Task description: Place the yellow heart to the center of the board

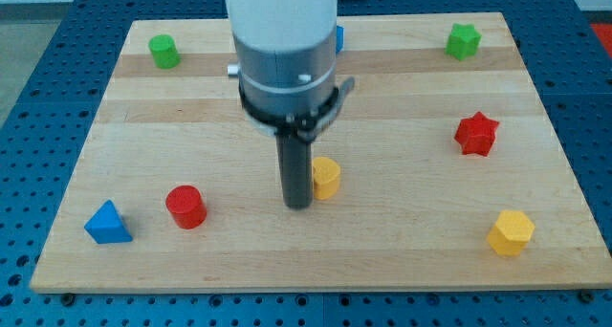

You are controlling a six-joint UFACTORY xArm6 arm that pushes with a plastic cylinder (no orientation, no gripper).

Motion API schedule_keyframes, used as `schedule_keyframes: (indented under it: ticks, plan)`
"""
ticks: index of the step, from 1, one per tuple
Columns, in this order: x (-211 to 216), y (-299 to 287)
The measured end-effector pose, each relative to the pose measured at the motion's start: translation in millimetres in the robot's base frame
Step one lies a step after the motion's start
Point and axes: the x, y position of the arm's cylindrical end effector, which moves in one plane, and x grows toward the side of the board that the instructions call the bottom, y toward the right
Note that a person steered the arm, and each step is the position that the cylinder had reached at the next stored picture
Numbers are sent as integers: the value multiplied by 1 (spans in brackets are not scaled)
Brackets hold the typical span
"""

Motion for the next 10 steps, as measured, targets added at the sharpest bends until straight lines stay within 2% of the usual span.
schedule_keyframes:
  ticks: [1,2,3,5,6,7,9,10]
  plan:
    - [66,0]
    - [67,18]
    - [-29,33]
    - [-48,24]
    - [-93,-2]
    - [-95,-2]
    - [-47,93]
    - [-85,110]
